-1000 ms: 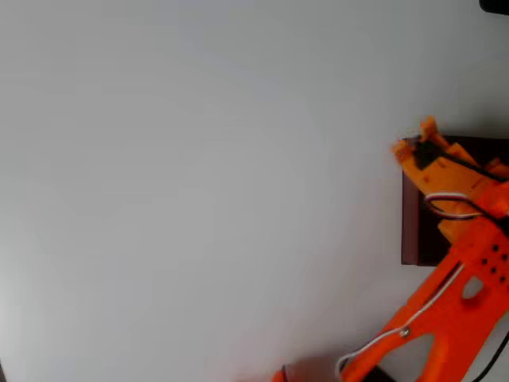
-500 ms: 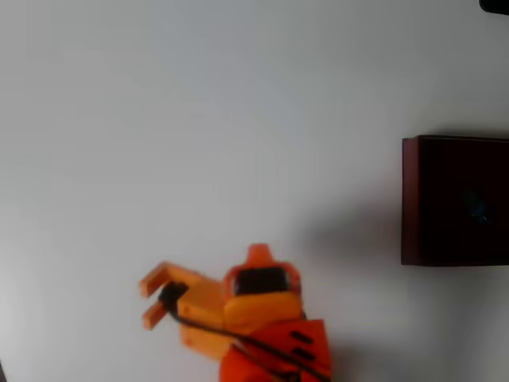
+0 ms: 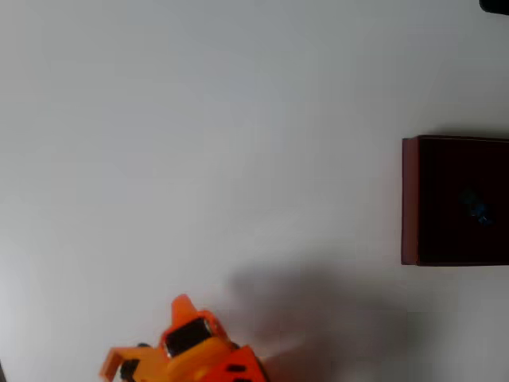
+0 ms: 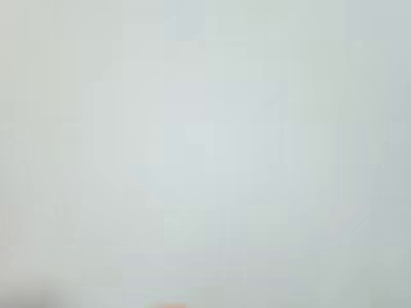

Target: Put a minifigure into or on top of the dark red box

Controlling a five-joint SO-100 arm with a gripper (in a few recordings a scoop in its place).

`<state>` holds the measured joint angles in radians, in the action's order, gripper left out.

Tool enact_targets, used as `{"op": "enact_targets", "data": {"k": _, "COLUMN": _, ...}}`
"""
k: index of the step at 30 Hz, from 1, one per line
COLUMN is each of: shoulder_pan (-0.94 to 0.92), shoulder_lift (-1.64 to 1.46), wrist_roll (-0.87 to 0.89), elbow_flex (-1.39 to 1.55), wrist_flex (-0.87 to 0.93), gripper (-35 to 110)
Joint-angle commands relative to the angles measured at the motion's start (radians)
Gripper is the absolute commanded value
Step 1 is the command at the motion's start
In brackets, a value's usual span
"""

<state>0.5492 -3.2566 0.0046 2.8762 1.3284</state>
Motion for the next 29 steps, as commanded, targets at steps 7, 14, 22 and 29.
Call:
{"op": "enact_targets", "data": {"k": 7, "shoulder_pan": 0.040, "shoulder_lift": -0.106, "wrist_roll": 0.020, "elbow_flex": 0.121, "wrist_flex": 0.025, "gripper": 0}}
{"op": "enact_targets", "data": {"k": 14, "shoulder_pan": 0.023, "shoulder_lift": -0.103, "wrist_roll": 0.014, "elbow_flex": 0.127, "wrist_flex": 0.021, "gripper": 0}}
{"op": "enact_targets", "data": {"k": 22, "shoulder_pan": 0.025, "shoulder_lift": -0.103, "wrist_roll": 0.015, "elbow_flex": 0.127, "wrist_flex": 0.021, "gripper": 0}}
{"op": "enact_targets", "data": {"k": 29, "shoulder_pan": 0.020, "shoulder_lift": -0.103, "wrist_roll": 0.026, "elbow_flex": 0.127, "wrist_flex": 0.021, "gripper": 0}}
